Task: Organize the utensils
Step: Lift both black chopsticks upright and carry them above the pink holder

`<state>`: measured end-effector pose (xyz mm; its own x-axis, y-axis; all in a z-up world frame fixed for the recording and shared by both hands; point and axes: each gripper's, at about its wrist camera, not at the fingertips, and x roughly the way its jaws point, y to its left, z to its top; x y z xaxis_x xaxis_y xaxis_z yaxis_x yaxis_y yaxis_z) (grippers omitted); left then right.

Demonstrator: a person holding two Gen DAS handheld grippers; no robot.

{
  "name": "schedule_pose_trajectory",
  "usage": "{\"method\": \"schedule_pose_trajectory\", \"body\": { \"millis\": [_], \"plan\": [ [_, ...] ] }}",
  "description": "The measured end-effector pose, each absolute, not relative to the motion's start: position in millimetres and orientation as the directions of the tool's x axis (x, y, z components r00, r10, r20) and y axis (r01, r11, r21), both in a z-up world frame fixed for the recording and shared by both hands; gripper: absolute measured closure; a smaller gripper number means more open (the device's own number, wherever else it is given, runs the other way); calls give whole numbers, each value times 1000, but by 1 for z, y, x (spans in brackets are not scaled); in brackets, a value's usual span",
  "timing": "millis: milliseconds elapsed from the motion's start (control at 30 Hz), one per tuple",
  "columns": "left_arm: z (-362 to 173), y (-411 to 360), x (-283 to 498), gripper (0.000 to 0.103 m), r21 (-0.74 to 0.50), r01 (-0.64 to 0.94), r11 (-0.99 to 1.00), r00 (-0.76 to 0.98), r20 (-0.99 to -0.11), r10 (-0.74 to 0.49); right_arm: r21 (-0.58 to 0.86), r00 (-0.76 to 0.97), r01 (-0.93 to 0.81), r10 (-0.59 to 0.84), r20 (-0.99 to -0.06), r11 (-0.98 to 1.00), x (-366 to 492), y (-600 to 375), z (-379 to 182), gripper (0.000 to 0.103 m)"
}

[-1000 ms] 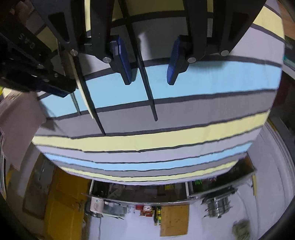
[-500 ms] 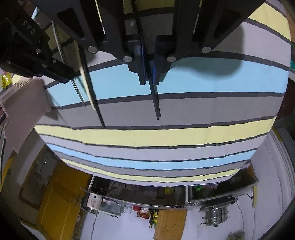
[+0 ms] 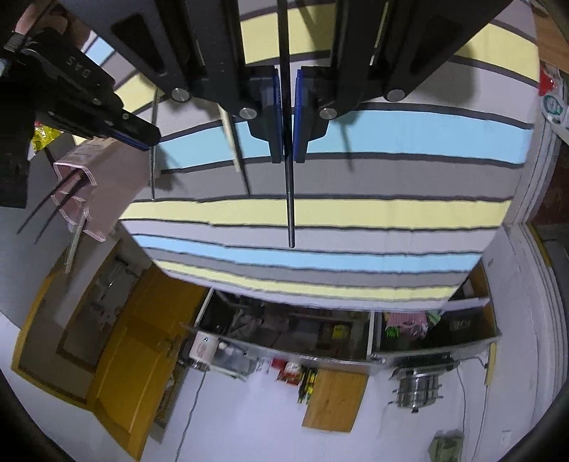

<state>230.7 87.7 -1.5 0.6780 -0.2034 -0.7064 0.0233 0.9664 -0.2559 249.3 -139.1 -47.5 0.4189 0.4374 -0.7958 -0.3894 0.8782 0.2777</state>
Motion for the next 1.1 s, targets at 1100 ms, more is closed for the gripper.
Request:
{"method": "schedule_pose_trajectory", "body": {
  "millis": [1100],
  "plan": [
    [97, 18, 177, 98, -285, 225, 932, 703, -615, -357, 306, 582, -329, 447, -680, 893, 208, -218, 43, 98]
  ]
}}
